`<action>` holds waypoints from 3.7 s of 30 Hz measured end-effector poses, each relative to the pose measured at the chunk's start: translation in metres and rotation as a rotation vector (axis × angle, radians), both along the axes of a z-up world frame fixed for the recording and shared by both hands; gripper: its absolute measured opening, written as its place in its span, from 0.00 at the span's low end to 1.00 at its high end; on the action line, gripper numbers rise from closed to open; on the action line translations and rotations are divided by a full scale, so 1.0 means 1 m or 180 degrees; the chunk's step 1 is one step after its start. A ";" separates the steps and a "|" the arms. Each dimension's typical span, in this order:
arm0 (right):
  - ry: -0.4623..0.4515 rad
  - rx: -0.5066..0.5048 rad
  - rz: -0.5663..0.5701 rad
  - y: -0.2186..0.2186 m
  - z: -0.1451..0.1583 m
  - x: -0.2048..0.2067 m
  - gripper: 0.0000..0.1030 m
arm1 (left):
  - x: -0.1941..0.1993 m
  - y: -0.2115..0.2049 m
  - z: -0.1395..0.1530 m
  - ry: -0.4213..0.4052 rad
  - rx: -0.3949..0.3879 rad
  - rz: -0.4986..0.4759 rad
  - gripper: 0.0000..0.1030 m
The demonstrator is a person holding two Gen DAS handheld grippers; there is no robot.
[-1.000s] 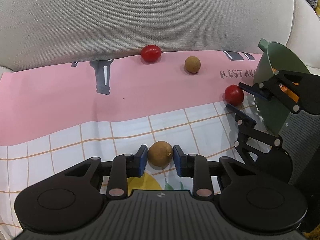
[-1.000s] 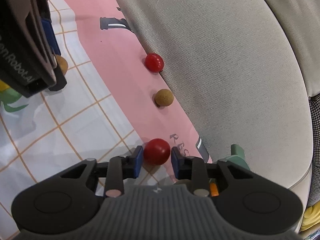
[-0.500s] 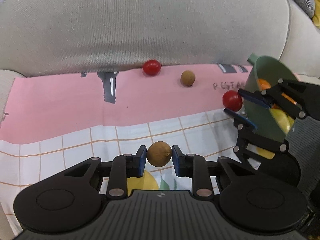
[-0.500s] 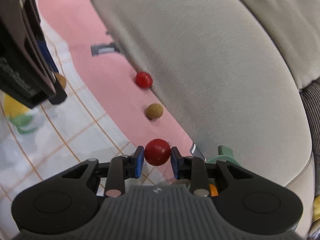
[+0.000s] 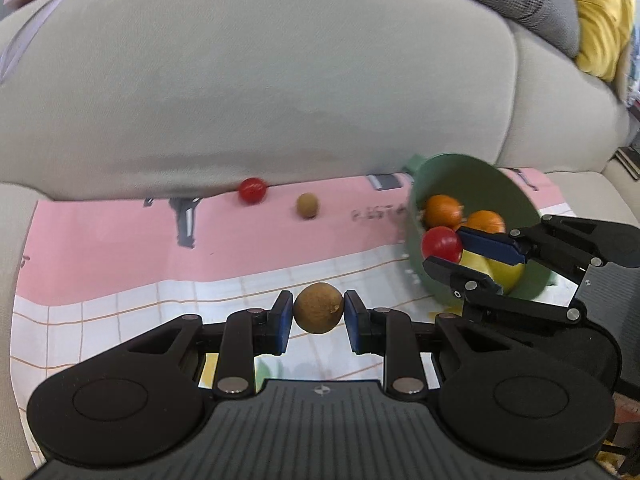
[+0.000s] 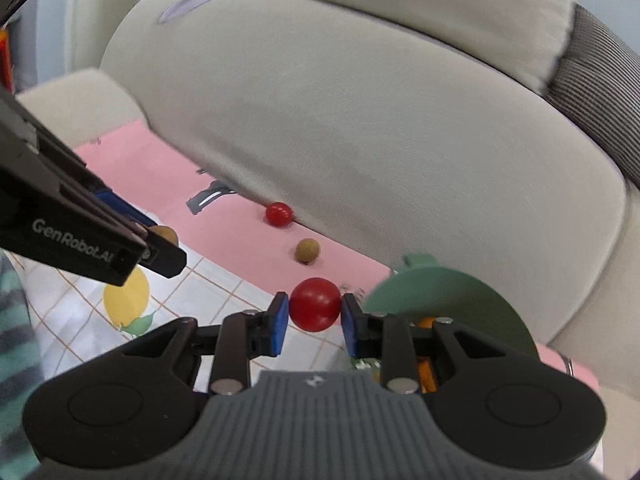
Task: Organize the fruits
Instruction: 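Carry the brown fruit and cherry tomato over the green colander with both grippers, then open both grippers to drop the fruits into the colander and withdraw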
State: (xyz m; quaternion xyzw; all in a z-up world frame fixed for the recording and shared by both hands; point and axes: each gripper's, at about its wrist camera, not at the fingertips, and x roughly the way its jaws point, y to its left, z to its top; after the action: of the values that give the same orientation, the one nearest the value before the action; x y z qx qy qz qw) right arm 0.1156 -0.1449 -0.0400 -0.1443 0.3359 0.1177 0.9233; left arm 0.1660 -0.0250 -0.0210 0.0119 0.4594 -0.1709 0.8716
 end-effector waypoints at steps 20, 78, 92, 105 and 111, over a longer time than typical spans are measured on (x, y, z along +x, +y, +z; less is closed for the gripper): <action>0.0190 0.0587 -0.0961 -0.129 -0.017 -0.012 0.24 | 0.006 -0.102 0.008 -0.0030 0.0144 -0.0482 0.29; 0.0391 0.0744 -0.0755 -0.157 -0.059 0.066 0.25 | 0.071 -0.171 -0.059 0.0296 0.0778 -0.0929 0.30; 0.0306 0.0742 -0.0844 -0.154 -0.043 0.057 0.35 | 0.056 -0.161 -0.038 0.0108 0.0677 -0.0898 0.53; 0.0309 0.0753 -0.1016 -0.142 -0.007 0.027 0.62 | 0.019 -0.130 0.012 -0.0313 0.0670 -0.0602 0.62; 0.0327 0.0764 -0.0957 -0.128 0.005 0.009 0.69 | 0.000 -0.112 0.036 -0.0484 0.0653 -0.0467 0.64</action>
State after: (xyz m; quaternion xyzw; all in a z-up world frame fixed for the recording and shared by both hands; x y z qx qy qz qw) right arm 0.1241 -0.2732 -0.0347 0.0247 0.3838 0.0249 0.9227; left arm 0.1664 -0.1365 0.0147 0.1473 0.4050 -0.1849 0.8832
